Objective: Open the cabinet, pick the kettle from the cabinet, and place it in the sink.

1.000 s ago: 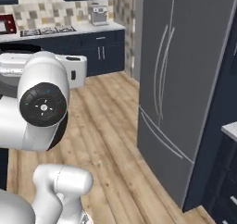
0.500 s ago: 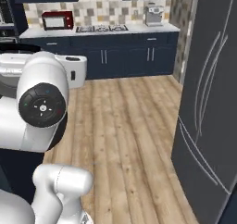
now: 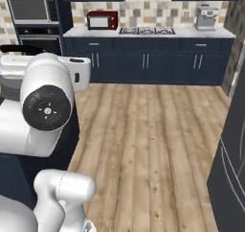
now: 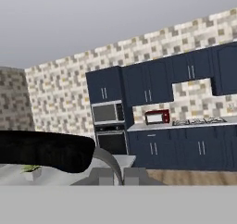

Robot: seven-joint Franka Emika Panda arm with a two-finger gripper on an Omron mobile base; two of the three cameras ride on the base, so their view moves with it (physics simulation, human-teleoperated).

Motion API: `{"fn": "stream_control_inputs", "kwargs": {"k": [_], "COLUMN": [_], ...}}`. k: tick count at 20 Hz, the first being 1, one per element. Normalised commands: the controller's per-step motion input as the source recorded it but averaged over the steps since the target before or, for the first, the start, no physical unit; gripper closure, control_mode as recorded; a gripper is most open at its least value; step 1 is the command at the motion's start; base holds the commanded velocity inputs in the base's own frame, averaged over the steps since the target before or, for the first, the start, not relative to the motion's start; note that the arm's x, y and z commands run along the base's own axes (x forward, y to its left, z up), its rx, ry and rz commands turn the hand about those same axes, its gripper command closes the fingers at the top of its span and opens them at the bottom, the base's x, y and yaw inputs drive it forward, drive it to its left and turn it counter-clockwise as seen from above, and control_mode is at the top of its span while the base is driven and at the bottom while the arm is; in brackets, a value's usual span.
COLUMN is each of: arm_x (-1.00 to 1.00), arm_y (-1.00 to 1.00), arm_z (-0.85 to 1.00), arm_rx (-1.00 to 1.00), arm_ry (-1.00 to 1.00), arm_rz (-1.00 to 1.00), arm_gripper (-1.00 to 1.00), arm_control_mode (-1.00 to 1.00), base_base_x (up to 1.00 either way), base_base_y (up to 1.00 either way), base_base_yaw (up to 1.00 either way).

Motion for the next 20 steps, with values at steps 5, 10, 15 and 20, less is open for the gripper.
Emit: {"fn": "stream_control_inputs", "kwargs": {"k": [5, 10, 15, 20], "arm_x": [0.00, 0.00, 0.00, 0.00], "arm_y": [0.00, 0.00, 0.00, 0.00], "arm_z": [0.00, 0.00, 0.00, 0.00], "arm_rx": [0.00, 0.00, 0.00, 0.00], "arm_ry": [0.00, 0.00, 0.00, 0.00], "arm_rz": [0.00, 0.00, 0.00, 0.00], "arm_gripper": [1.00, 1.00, 1.00, 1.00], "arm_control_mode": [1.00, 1.00, 1.00, 1.00], "base_base_x": [0.39, 0.39, 0.04, 0.00], "base_base_y": [0.59, 0.83, 0.78, 0.60], "base_base_yaw": [0.17, 0.06, 0.03, 0.22]}}
